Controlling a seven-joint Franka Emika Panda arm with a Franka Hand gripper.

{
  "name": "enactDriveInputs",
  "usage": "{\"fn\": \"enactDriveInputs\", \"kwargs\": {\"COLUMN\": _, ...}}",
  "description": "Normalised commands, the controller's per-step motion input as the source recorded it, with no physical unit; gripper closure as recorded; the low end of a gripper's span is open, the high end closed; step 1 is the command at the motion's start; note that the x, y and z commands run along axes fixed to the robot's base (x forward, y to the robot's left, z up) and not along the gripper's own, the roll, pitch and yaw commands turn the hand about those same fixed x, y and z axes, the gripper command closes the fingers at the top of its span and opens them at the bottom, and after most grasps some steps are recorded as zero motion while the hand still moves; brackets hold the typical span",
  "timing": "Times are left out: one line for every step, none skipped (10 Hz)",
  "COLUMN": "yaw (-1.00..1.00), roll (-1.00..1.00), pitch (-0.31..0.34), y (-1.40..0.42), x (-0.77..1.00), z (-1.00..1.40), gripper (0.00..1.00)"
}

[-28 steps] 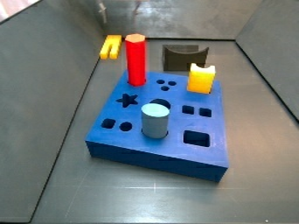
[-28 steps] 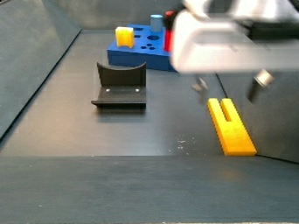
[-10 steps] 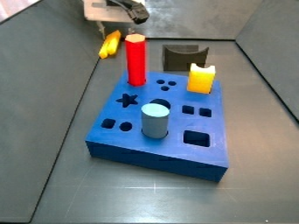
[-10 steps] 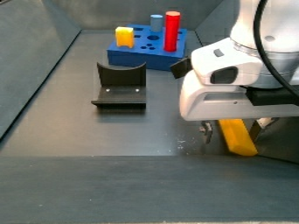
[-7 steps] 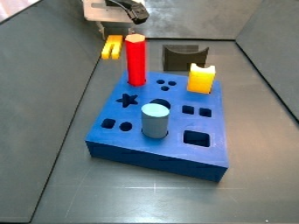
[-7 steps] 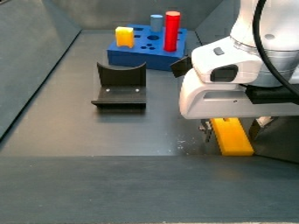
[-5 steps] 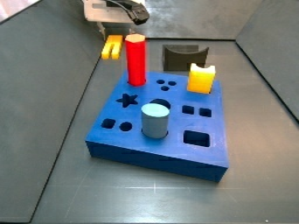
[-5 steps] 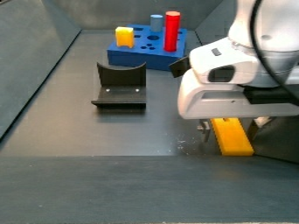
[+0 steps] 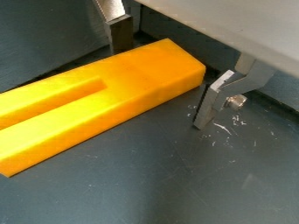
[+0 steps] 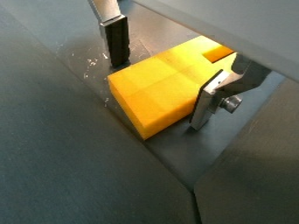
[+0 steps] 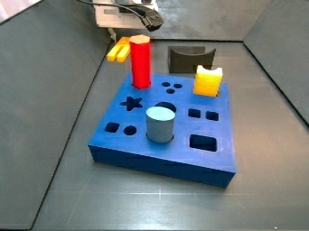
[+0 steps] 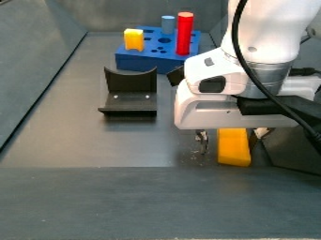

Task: Pick up the double-square object. Move up. Rotate the double-square object. Place the double-square object on the fixture. Regrasp the double-square object. Move to above the board. Insert the double-square object.
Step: Pick up the double-square object.

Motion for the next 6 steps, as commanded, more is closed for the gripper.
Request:
{"fn": "enactDriveInputs", "kwargs": {"yaw": 0.0, "roll": -0.03, "pitch": -0.04, "y": 0.0, "x": 0.0, "z": -0.01, "gripper": 0.0}}
{"fn": "enactDriveInputs", "kwargs": {"yaw": 0.0, "roll": 0.0, "pitch": 0.0, "y": 0.0, "x": 0.0, "z": 0.0, "gripper": 0.0}}
{"fn": "enactDriveInputs", "kwargs": {"yaw": 0.0, "roll": 0.0, "pitch": 0.0, "y": 0.0, "x": 0.0, "z": 0.0, "gripper": 1.0}}
{"fn": "enactDriveInputs", "kwargs": {"yaw": 0.0, "roll": 0.0, "pitch": 0.0, "y": 0.0, "x": 0.0, "z": 0.0, "gripper": 1.0}}
{"fn": "enactDriveInputs", "kwargs": {"yaw": 0.0, "roll": 0.0, "pitch": 0.0, "y": 0.0, "x": 0.0, "z": 0.0, "gripper": 1.0}}
{"fn": "enactDriveInputs", "kwargs": {"yaw": 0.0, "roll": 0.0, "pitch": 0.0, "y": 0.0, "x": 0.0, "z": 0.0, "gripper": 1.0}}
